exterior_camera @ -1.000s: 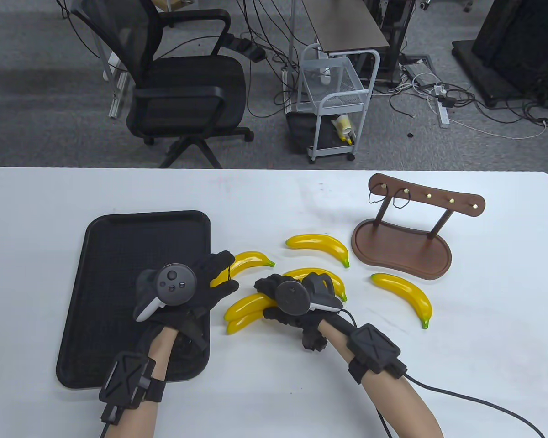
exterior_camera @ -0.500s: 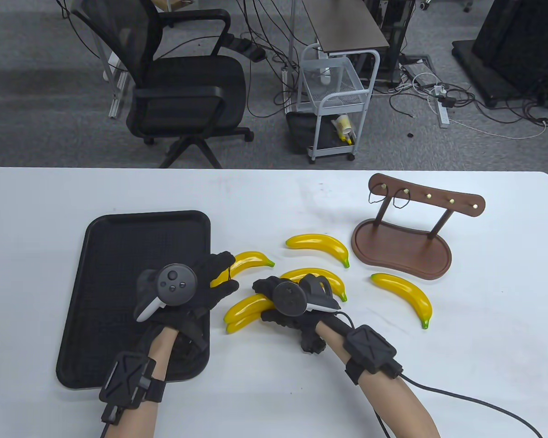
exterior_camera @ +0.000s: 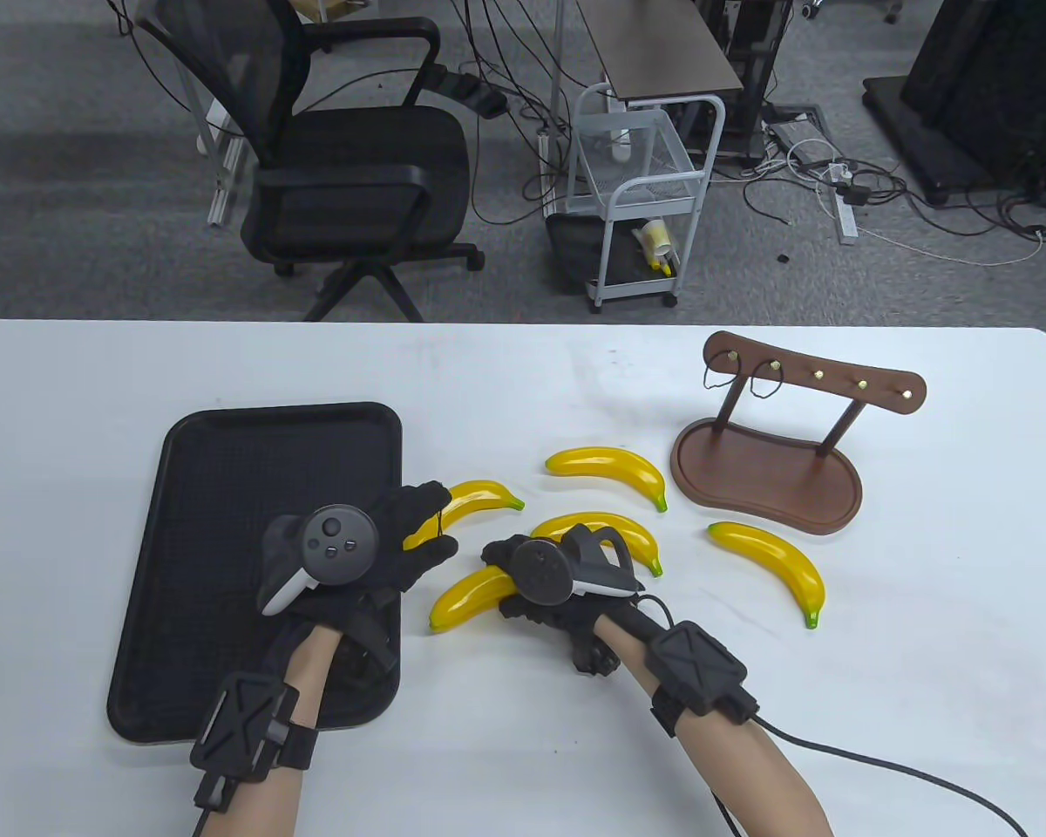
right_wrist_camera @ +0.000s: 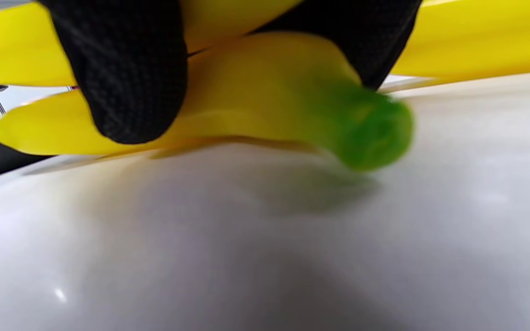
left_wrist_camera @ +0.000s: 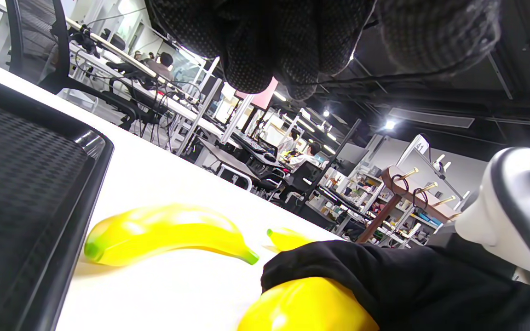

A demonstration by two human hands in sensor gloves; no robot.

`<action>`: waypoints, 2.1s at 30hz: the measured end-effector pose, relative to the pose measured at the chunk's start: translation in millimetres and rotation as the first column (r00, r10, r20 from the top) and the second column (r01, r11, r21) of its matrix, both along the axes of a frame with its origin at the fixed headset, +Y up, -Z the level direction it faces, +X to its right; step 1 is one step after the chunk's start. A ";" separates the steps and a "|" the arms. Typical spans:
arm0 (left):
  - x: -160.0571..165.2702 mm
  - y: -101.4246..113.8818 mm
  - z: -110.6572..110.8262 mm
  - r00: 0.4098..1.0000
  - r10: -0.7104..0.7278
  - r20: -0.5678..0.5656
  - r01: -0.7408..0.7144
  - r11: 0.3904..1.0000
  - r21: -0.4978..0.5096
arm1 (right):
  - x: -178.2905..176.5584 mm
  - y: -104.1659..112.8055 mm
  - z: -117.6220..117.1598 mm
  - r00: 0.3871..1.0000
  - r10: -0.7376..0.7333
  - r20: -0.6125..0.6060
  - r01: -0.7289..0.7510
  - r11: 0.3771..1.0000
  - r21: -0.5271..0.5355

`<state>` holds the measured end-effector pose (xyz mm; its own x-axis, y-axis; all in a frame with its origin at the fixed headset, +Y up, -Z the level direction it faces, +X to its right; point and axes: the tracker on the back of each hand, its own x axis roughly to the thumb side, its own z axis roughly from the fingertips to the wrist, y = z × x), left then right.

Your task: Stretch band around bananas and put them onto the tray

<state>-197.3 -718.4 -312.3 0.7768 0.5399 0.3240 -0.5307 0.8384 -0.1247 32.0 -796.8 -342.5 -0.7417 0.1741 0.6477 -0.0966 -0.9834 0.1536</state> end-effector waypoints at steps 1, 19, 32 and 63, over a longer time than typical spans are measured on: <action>0.0 0.0 0.0 1.000 0.000 0.000 0.000 1.000 0.000 | -0.7 0.2 0.5 1.000 0.006 -0.003 -0.006 1.000 0.011; -0.3 -0.2 0.0 1.000 0.011 -0.001 -0.011 1.000 -0.005 | 10.4 21.5 6.9 0.999 -0.049 0.009 0.048 0.998 0.039; 1.0 -1.0 0.0 1.000 -0.006 0.000 0.006 1.000 -0.010 | 58.8 64.1 5.6 0.985 -0.118 0.129 0.109 0.991 0.075; 31.2 -15.6 2.5 0.994 0.048 0.096 -0.034 0.989 -0.143 | 100.3 86.4 5.0 0.944 -0.169 0.284 0.096 0.963 0.253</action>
